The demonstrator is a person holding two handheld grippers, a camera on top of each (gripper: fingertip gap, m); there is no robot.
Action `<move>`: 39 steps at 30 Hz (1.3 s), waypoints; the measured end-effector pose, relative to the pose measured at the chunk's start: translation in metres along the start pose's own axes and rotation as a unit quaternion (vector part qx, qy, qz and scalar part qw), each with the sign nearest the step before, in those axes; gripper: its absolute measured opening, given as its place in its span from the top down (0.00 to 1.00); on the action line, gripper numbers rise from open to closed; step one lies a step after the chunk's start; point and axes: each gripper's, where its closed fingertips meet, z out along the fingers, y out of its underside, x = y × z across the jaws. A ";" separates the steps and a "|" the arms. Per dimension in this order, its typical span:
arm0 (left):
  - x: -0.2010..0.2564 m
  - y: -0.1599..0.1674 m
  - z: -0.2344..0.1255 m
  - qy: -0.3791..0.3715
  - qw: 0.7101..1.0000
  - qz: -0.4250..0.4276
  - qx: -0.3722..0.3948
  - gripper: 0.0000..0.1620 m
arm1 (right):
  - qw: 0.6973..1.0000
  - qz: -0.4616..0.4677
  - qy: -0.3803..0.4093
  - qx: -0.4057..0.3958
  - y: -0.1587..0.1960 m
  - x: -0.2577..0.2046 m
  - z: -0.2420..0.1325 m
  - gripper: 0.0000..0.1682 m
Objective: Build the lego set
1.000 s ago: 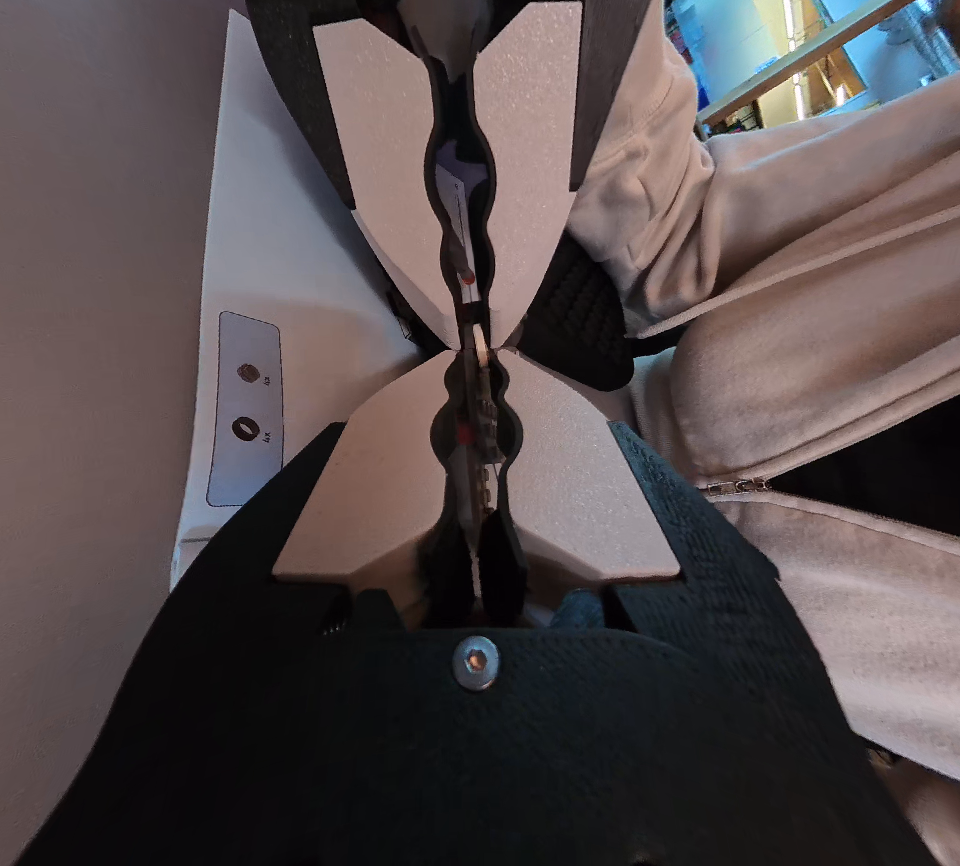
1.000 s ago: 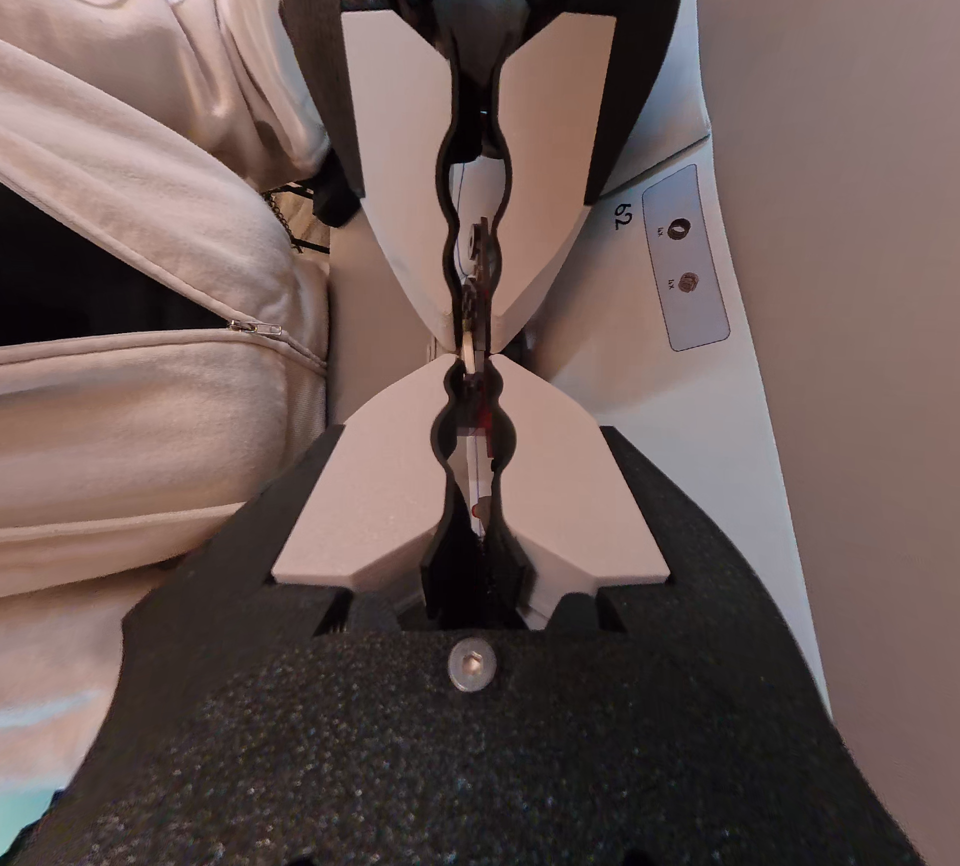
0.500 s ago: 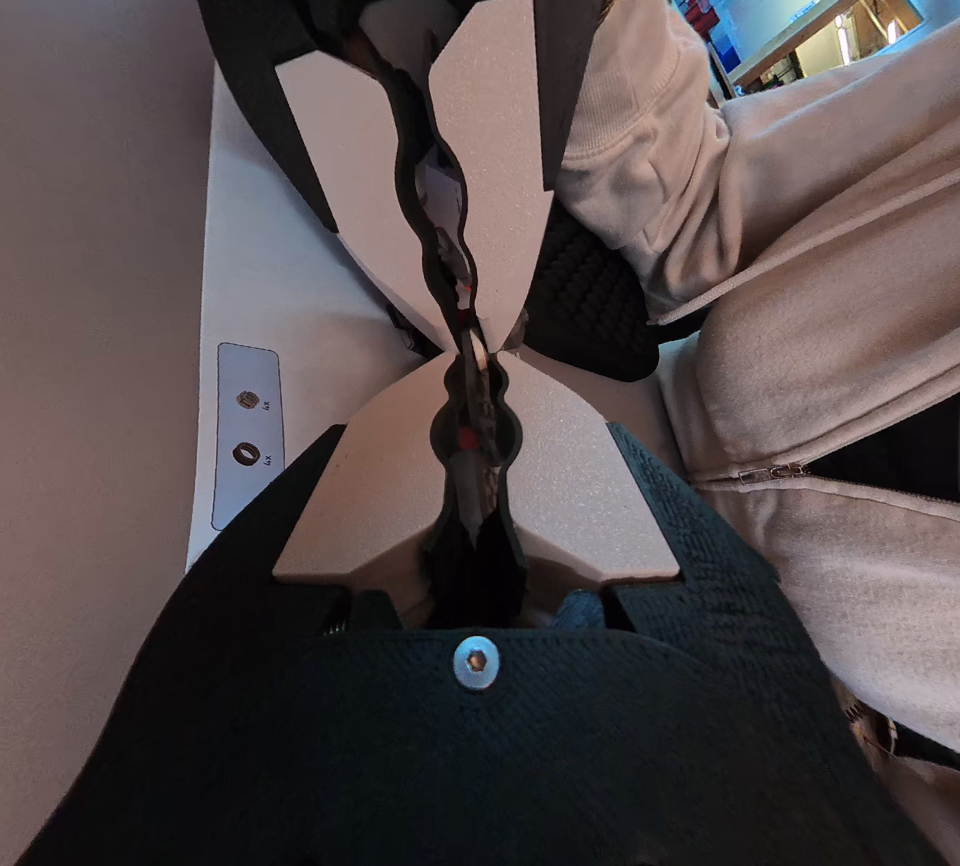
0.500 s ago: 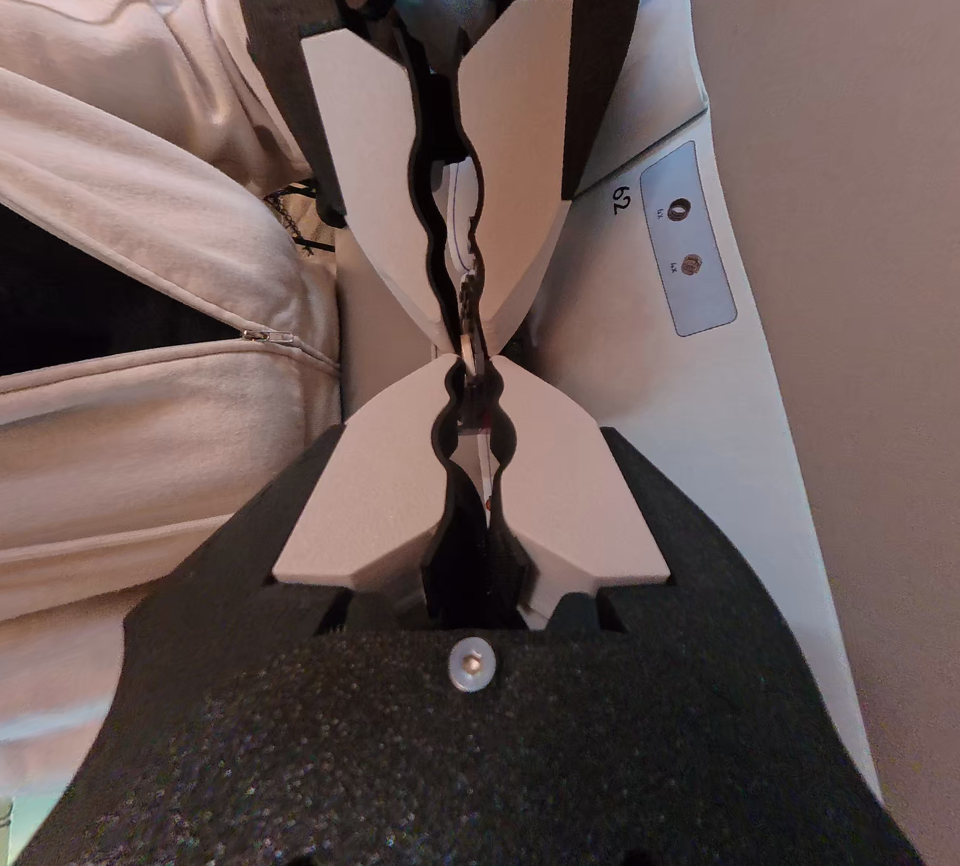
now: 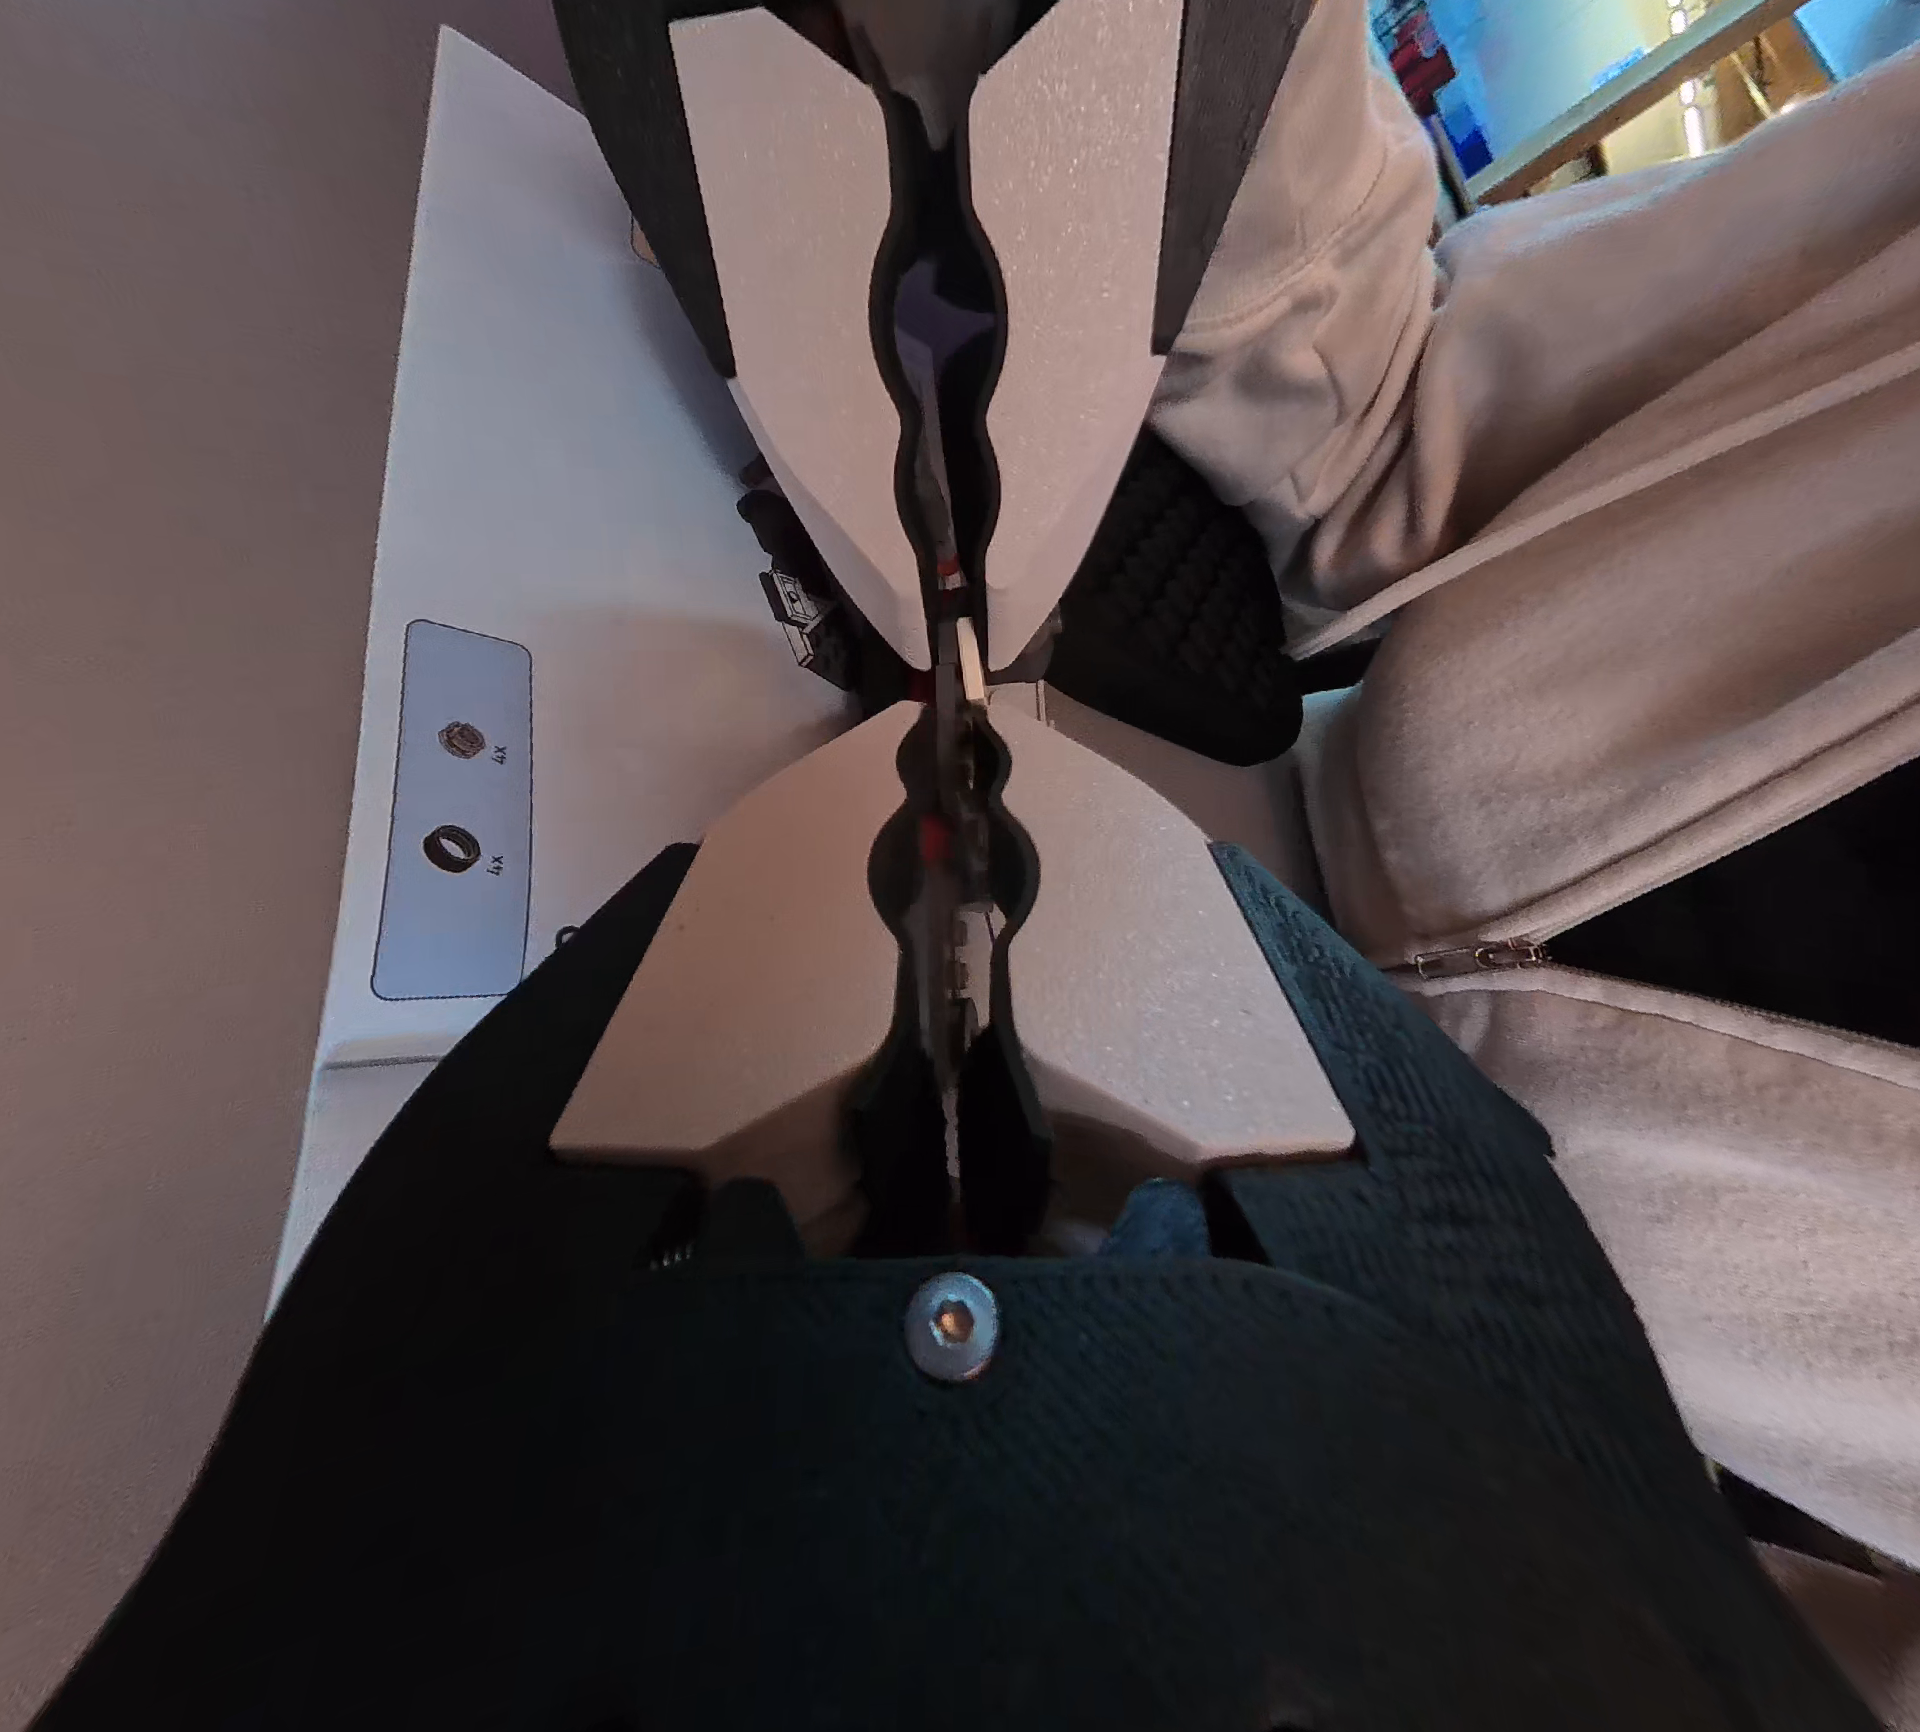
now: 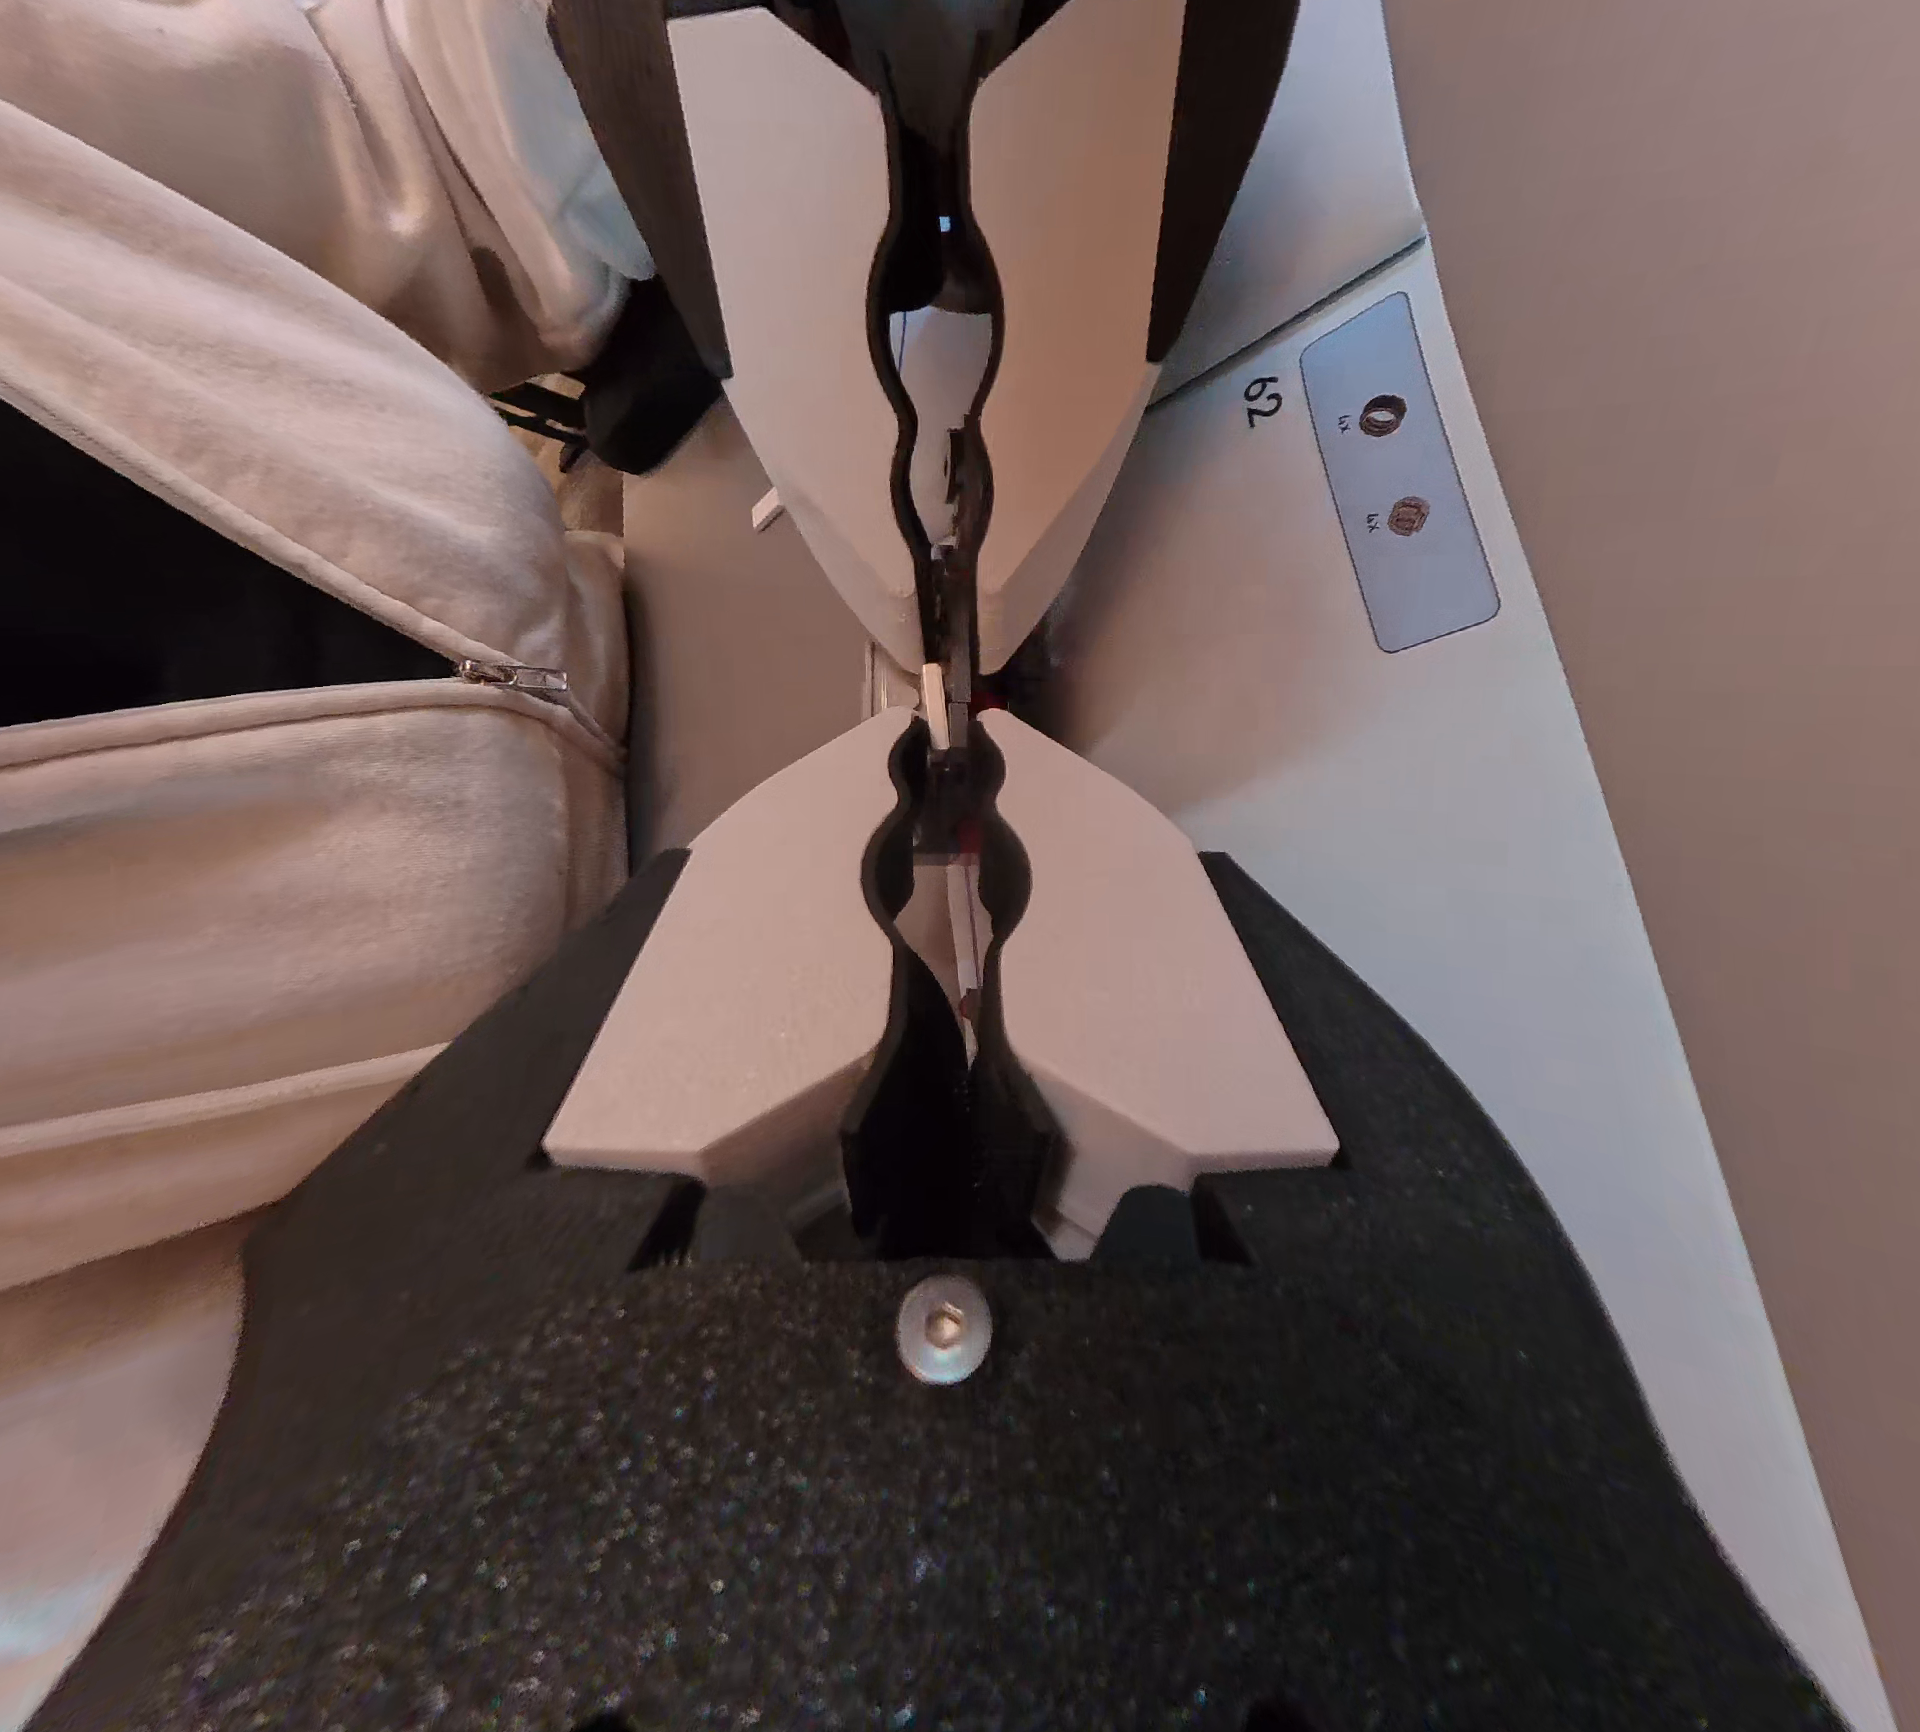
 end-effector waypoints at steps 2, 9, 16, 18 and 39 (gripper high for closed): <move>0.000 0.000 0.000 -0.005 1.000 0.004 -0.001 0.96 | 1.000 -0.001 0.008 0.007 0.000 0.000 0.000 0.96; 0.001 0.000 0.000 -0.002 1.000 0.017 0.011 0.96 | 0.997 0.018 0.036 0.061 -0.002 0.000 0.001 0.96; 0.001 -0.001 0.001 -0.008 1.000 0.023 0.014 0.95 | 0.994 0.042 0.071 0.068 -0.003 0.002 0.001 0.95; 0.002 0.000 0.001 -0.001 1.000 0.019 0.013 0.95 | 0.994 0.045 0.071 0.070 -0.002 0.000 0.002 0.95; 0.011 0.004 0.004 -0.004 0.998 0.053 -0.017 0.97 | 0.987 -0.059 0.093 0.115 -0.003 -0.010 0.004 0.96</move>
